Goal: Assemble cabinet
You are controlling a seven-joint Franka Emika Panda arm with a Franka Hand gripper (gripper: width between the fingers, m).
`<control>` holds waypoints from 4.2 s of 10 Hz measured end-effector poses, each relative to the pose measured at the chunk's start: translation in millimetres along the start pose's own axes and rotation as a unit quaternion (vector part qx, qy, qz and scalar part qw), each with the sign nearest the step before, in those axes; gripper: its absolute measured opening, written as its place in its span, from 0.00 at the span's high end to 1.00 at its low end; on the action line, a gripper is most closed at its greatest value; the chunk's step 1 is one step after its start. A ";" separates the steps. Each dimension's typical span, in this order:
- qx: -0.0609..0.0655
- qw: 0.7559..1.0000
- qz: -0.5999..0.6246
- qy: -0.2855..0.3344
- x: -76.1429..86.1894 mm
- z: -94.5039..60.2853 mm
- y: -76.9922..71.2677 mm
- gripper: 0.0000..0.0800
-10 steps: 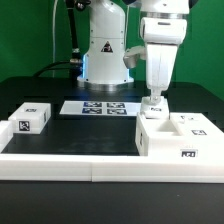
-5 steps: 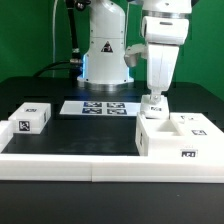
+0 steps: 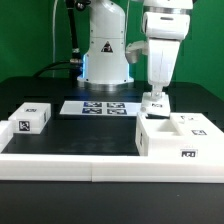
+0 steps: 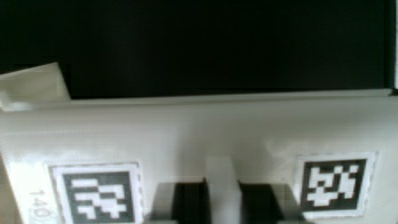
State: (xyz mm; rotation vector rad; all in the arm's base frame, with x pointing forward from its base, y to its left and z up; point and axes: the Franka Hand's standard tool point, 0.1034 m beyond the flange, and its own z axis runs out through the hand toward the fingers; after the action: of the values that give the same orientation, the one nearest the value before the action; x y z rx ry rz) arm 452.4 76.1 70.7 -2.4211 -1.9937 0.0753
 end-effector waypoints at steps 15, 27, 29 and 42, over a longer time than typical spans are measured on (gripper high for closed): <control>0.006 1.000 -0.005 0.002 -1.8 9.0 5.5 0.91; 0.009 0.998 -0.064 0.000 -6.1 8.9 20.2 0.91; 0.009 0.998 -0.067 0.000 -6.3 9.7 21.6 0.91; -0.055 0.995 -0.078 0.032 7.8 4.7 124.8 0.91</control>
Offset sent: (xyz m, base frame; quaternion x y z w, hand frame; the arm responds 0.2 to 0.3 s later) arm 0.0000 0.0000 0.0000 0.0000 0.0000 0.0000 1.0000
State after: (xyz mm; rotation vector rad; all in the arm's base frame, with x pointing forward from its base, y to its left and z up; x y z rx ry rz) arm 576.1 59.6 61.5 -2.2863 -2.2042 -0.1123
